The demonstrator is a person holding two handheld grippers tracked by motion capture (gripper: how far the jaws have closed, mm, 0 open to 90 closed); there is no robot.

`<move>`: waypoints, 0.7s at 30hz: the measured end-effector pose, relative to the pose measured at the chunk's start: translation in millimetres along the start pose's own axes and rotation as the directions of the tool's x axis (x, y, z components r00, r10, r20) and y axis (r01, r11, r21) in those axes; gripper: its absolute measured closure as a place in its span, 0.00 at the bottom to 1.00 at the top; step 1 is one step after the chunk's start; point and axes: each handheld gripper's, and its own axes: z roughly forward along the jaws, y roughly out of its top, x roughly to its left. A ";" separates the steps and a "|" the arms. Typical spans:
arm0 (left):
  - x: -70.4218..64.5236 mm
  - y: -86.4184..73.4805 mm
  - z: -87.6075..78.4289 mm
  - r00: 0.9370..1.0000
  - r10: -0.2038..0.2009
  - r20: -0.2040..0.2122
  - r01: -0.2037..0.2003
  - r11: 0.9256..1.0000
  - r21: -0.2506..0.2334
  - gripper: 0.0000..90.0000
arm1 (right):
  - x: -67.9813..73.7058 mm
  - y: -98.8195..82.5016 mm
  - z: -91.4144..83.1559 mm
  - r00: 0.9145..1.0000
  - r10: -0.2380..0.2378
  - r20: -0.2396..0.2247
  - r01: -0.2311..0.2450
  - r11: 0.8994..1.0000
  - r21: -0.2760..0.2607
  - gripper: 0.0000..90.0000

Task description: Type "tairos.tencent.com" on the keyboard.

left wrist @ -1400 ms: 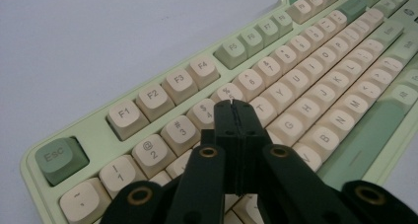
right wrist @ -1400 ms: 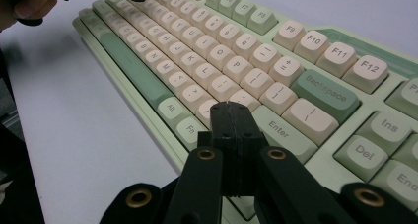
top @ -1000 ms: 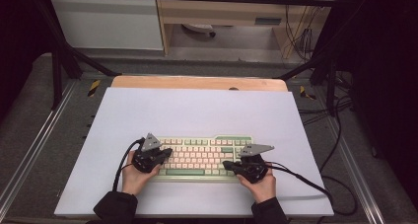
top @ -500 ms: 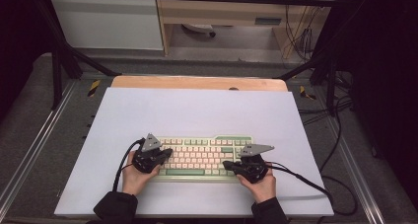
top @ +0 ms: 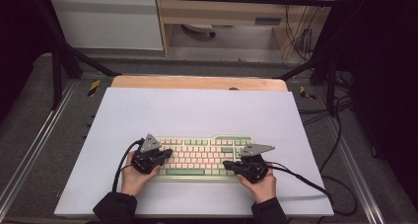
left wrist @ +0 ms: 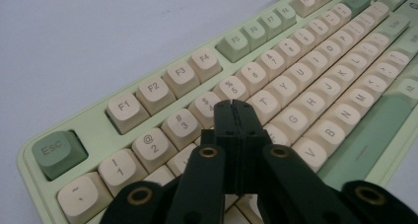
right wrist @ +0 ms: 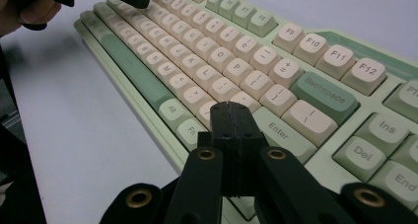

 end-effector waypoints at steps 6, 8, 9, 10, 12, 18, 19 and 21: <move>-1.9 -3.2 -7.7 1.000 0.007 0.006 -0.007 1.000 -0.005 1.00 | 0.6 1.4 -2.0 1.000 0.001 -0.002 -0.001 1.000 -0.007 1.00; -0.6 -4.4 -10.8 1.000 0.004 0.004 -0.004 1.000 -0.009 1.00 | 1.1 2.0 -2.5 1.000 -0.001 -0.002 0.001 1.000 -0.008 1.00; 0.1 -4.6 -12.0 1.000 0.001 0.003 -0.001 1.000 -0.012 1.00 | 1.6 2.5 -2.5 1.000 -0.001 -0.003 0.001 1.000 -0.010 1.00; 0.7 -4.6 -13.2 1.000 0.001 0.003 -0.001 1.000 -0.015 1.00 | 2.1 2.9 -2.5 1.000 -0.002 -0.003 0.002 1.000 -0.010 1.00; 0.8 -5.1 -15.0 1.000 -0.001 0.004 0.001 1.000 -0.018 1.00 | 3.4 3.8 -1.8 1.000 -0.006 -0.006 0.006 1.000 -0.010 1.00; 4.1 -9.4 -22.9 1.000 -0.004 -0.002 0.004 1.000 -0.024 1.00 | 6.2 6.2 1.3 1.000 -0.012 -0.012 0.012 1.000 -0.004 1.00; 4.9 -10.6 -24.0 1.000 -0.007 -0.004 0.007 1.000 -0.025 1.00 | 6.8 6.7 2.1 1.000 -0.014 -0.014 0.014 1.000 -0.003 1.00; 6.3 -13.2 -26.1 1.000 -0.010 -0.008 0.010 1.000 -0.024 1.00 | 8.3 8.0 3.4 1.000 -0.014 -0.017 0.014 1.000 0.001 1.00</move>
